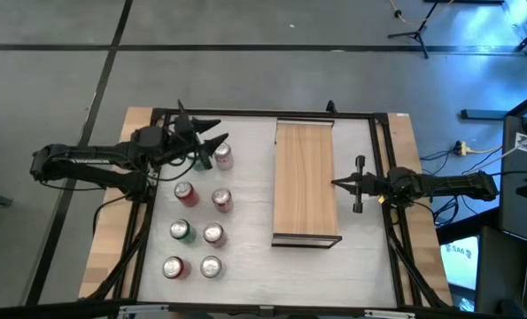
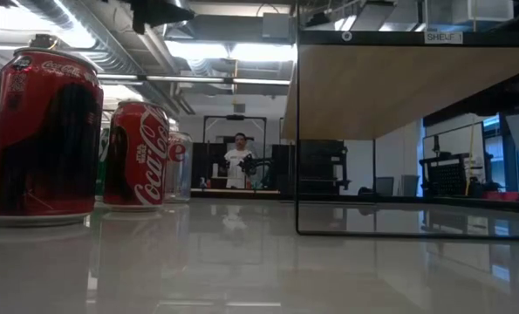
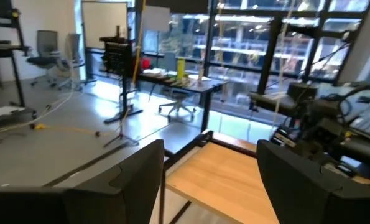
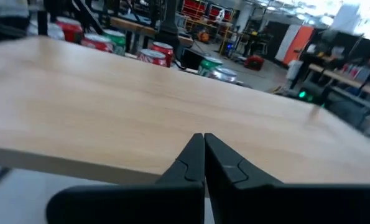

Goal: Place canned beverage on shelf
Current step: Put the top silver soda can on the shelf

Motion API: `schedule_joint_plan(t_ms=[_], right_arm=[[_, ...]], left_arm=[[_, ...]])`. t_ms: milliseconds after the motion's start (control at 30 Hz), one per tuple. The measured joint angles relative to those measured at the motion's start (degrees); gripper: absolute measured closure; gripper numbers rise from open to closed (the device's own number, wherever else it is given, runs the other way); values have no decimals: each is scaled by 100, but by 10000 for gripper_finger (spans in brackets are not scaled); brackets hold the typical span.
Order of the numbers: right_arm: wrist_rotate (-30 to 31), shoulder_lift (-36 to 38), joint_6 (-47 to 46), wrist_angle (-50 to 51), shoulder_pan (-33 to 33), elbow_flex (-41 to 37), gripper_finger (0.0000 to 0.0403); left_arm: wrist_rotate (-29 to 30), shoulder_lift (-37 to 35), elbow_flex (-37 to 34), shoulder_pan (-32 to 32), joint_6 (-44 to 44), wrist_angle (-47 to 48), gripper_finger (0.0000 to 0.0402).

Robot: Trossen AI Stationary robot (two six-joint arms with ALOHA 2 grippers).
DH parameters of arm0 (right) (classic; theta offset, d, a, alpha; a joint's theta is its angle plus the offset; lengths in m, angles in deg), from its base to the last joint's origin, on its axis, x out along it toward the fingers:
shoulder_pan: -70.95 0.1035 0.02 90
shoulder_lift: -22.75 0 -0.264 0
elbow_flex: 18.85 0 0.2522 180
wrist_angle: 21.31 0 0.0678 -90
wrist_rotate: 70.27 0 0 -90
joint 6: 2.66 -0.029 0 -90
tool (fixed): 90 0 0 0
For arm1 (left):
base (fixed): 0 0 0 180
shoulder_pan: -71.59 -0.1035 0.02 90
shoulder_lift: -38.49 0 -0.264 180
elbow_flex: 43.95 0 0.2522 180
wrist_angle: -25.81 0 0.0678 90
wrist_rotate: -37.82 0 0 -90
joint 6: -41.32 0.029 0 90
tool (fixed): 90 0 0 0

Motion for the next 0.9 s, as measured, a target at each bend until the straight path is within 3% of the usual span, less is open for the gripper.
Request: schedule_joint_plan(t_ms=[267,533,900], right_arm=[[-4,0,-1174,-1,0,0,402],[-4,0,-1194,28,0,0,402],[-6,0,-1196,26,-1,0,402]], left_arm=[[9,430,1034,-345,-2,1116,163],[-598,993,1698,-848,-28,1902,169],[-1238,1377,1933,-1489,-329,3581,169]])
